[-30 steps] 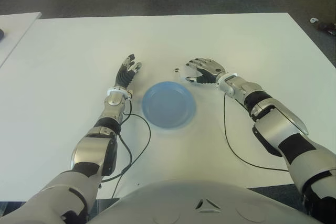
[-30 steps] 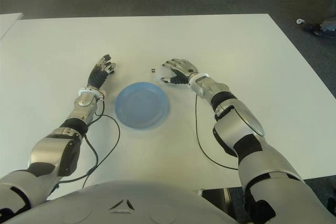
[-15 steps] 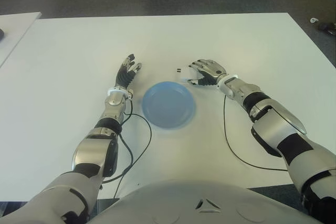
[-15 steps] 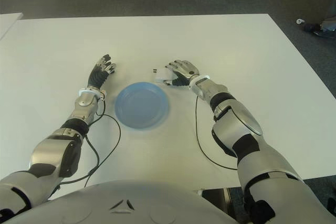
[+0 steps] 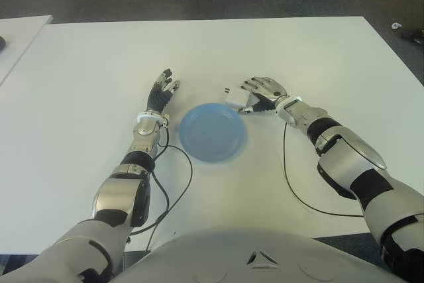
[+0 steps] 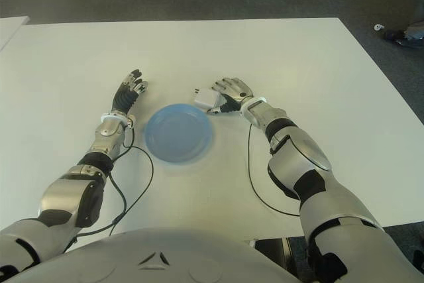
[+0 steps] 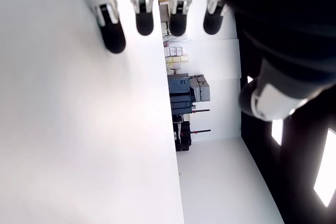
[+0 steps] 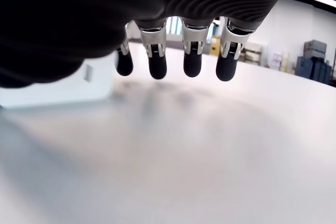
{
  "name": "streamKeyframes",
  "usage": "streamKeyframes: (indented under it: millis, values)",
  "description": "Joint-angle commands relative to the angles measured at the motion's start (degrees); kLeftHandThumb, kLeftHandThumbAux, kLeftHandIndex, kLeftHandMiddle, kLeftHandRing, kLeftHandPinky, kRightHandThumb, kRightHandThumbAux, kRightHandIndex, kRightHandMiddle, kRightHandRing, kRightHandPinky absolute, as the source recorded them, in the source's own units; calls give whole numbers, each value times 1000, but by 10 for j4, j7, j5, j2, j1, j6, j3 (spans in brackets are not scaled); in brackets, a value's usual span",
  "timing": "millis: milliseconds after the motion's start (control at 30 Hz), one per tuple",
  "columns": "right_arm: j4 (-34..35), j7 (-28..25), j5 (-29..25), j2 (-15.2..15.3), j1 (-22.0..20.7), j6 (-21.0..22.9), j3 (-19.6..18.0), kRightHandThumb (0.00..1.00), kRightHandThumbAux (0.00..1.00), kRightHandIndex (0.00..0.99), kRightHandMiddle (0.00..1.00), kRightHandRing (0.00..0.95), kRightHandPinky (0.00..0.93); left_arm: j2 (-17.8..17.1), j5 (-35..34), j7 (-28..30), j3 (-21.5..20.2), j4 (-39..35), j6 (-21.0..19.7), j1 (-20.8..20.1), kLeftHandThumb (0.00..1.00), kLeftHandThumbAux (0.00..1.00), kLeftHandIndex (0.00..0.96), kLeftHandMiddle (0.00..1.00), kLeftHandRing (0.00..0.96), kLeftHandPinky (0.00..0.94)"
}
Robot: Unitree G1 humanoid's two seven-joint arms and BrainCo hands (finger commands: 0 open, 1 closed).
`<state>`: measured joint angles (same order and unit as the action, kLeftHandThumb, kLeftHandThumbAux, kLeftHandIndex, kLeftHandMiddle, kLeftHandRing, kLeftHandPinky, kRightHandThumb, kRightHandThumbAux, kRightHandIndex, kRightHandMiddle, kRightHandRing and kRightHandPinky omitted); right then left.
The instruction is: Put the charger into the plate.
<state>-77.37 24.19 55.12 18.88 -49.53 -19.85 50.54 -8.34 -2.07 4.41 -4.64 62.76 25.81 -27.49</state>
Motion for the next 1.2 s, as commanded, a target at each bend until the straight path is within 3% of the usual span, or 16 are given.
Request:
streamKeyframes:
  millis: [33,667,1200]
  values:
    - [-15,-6,33,9,25,6,28,382,109,0,0,0,0,24,-2,25,5,7,-35,37,87,611,0,0,0,36]
    - [-20,-2,36,25,43,6,51,278,110,0,0,0,0,27,-8,30,3,-28,-41,53,22,614,0,13,13,53]
    - [-18,-4,21,22,45,4,39,220,126,0,0,0,0,28,-8,38,-1,-23,-34,49,0,592,26,54,50,79]
